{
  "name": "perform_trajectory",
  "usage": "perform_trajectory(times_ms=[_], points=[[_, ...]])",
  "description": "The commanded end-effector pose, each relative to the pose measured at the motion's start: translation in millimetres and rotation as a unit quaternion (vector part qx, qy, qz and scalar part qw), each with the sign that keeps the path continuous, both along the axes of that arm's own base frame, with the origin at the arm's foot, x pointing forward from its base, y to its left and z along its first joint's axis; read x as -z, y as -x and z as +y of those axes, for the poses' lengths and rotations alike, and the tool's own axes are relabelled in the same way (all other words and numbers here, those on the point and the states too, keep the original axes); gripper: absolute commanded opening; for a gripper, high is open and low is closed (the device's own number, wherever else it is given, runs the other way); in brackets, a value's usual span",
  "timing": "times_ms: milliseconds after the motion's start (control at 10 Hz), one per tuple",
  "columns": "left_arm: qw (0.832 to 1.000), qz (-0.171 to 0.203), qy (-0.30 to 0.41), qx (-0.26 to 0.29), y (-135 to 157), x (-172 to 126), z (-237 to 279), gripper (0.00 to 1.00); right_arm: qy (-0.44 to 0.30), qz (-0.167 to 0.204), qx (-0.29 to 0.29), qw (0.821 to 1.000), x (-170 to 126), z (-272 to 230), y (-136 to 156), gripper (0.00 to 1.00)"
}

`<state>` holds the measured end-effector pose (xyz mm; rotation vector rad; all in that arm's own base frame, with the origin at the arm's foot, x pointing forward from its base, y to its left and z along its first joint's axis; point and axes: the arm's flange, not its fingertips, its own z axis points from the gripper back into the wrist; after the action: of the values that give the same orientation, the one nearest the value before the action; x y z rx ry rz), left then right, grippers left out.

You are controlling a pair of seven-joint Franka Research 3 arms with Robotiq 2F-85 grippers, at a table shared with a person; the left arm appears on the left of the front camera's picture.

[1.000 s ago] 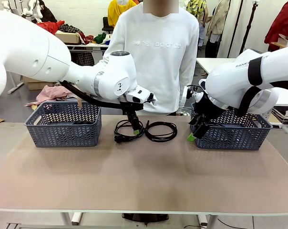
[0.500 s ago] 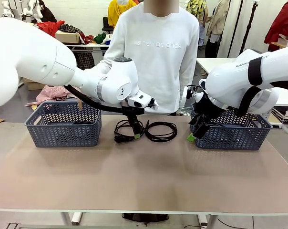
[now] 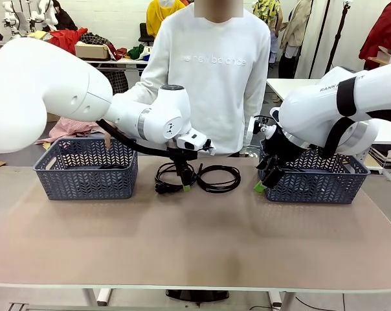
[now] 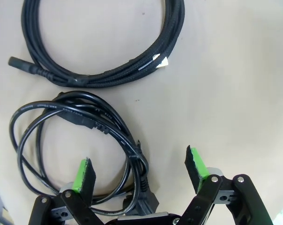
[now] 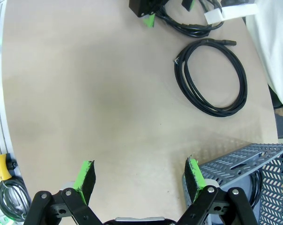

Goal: Organize the cables according to human instructions.
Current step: Pick up a bundle of cables and place it in the basket indicated by the human.

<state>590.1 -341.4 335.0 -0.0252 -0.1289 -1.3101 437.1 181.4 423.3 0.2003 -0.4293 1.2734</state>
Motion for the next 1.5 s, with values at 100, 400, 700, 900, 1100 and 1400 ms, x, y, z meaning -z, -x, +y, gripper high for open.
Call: perform_trajectory(times_ms=[100,400,700,900,1100,1400], points=[[1.0,0.007,-0.012,-0.006,-10,5,-8,1.0,0.0,-0.002,-0.005,1.0,-1,0,1,1.0],[1.0,0.009,-0.027,-0.008,-13,15,-10,1.0,0.0,-0.002,-0.005,1.0,-1,0,1,1.0],[0.999,0.012,-0.034,-0.009,-14,21,-10,1.0,0.0,-0.002,-0.005,1.0,-1,0,1,1.0],[0.999,0.012,-0.036,-0.003,-15,22,-11,0.86,0.0,-0.002,-0.005,1.0,-1,0,1,1.0],[0.999,0.019,-0.031,-0.003,-16,22,-10,0.68,0.0,-0.002,-0.005,1.0,-1,0,1,1.0],[1.0,0.022,-0.022,-0.003,-16,21,-10,0.47,0.0,-0.002,-0.005,1.0,-1,0,1,1.0]])
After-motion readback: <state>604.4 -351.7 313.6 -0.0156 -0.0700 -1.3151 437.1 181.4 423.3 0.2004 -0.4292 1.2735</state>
